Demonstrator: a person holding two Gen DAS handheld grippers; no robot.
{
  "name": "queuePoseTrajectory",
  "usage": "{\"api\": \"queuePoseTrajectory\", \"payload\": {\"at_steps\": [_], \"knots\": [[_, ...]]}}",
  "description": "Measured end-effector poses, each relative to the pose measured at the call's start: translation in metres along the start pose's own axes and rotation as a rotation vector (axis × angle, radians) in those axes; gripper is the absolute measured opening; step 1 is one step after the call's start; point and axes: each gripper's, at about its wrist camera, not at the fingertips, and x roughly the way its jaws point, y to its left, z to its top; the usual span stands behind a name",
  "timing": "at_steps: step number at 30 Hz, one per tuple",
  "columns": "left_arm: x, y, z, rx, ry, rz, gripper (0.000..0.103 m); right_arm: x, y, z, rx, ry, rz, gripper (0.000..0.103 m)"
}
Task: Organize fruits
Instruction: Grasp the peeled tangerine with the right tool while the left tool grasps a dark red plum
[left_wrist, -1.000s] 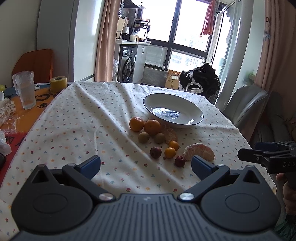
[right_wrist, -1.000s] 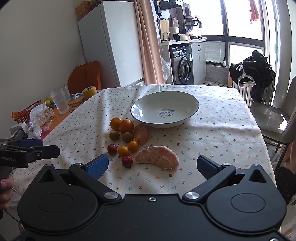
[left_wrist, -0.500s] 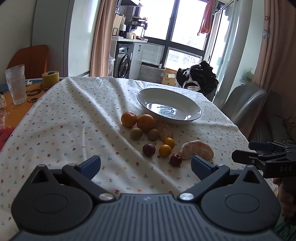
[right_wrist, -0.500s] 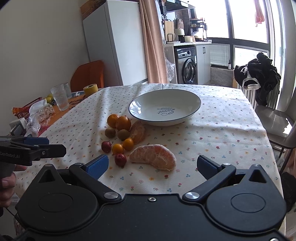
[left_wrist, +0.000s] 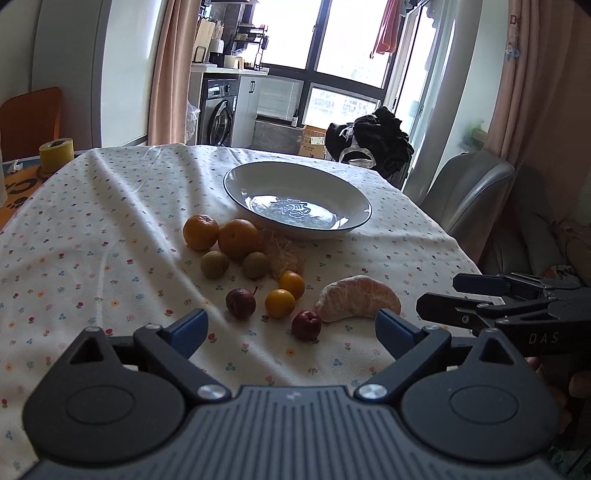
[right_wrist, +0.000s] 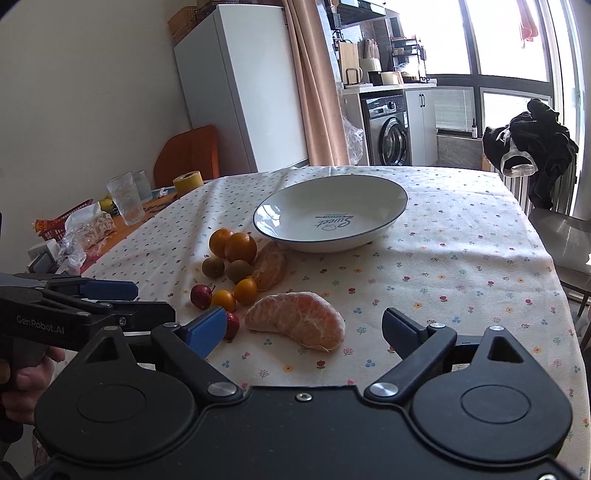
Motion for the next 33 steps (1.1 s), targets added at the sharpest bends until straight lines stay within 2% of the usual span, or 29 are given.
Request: {"api": "queuePoseTrajectory", "payload": {"at_steps": [4, 8, 15, 21, 26, 31, 33], "knots": [[0.010, -0.005, 0.001, 0.000, 0.006, 0.007, 0.087, 0.010, -0.002, -0.001, -0.023, 0.039, 0.015, 0.082], [0.023, -0.010, 0.000, 0.000, 0.025, 0.008, 0.076, 0.018, -0.008, -0.002, -0.032, 0.058, 0.019, 0.082], [0.041, -0.017, -0.005, 0.003, 0.052, 0.010, 0.064, 0.026, -0.013, 0.000, -0.079, 0.067, 0.047, 0.082], [0.052, -0.016, -0.009, -0.019, 0.075, 0.024, 0.056, 0.036, -0.021, 0.002, -0.070, 0.091, 0.070, 0.080], [0.059, -0.017, -0.009, -0.010, 0.068, 0.049, 0.051, 0.045, -0.025, 0.002, -0.073, 0.123, 0.098, 0.064], [0.059, -0.020, -0.011, 0.002, 0.051, 0.072, 0.047, 0.051, -0.027, 0.000, -0.074, 0.137, 0.118, 0.064], [0.059, -0.019, -0.011, -0.002, 0.049, 0.083, 0.034, 0.052, -0.026, 0.001, -0.087, 0.137, 0.126, 0.064]]}}
